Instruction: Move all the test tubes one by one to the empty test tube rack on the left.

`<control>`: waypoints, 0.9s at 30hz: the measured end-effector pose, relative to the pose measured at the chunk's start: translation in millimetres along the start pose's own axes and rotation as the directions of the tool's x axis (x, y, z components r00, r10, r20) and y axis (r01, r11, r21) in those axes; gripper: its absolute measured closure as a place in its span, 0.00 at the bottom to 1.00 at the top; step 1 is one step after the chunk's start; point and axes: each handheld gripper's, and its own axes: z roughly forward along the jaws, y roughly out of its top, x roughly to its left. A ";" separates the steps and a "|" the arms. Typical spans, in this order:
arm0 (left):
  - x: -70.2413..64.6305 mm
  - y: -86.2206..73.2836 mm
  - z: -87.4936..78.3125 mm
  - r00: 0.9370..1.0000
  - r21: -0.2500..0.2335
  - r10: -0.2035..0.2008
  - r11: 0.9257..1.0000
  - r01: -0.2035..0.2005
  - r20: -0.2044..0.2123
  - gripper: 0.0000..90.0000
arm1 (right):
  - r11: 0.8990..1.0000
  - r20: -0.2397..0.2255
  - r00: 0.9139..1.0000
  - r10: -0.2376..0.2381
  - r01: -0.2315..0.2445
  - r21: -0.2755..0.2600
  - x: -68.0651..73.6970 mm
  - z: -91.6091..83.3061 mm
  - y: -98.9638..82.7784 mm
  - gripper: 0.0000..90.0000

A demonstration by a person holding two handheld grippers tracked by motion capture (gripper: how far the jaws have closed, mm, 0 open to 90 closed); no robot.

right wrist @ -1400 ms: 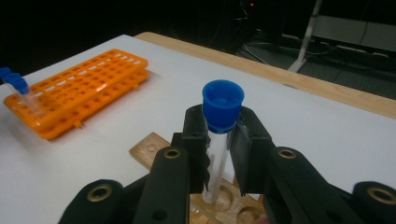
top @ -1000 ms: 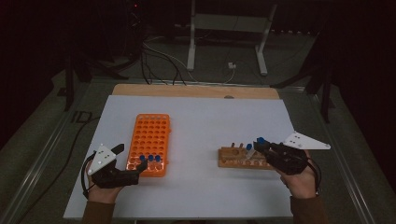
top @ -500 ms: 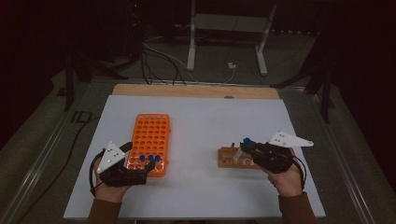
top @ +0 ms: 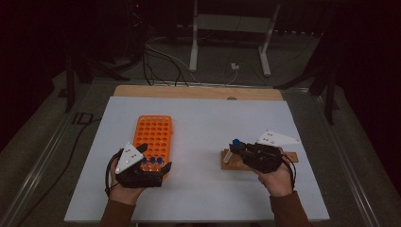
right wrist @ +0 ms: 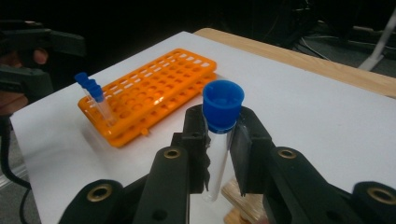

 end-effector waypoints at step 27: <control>-56.9 17.4 49.2 0.988 0.019 0.071 0.997 -0.074 0.141 0.22 | 0.998 -0.131 0.990 -0.048 0.052 0.023 45.8 44.2 14.2 0.85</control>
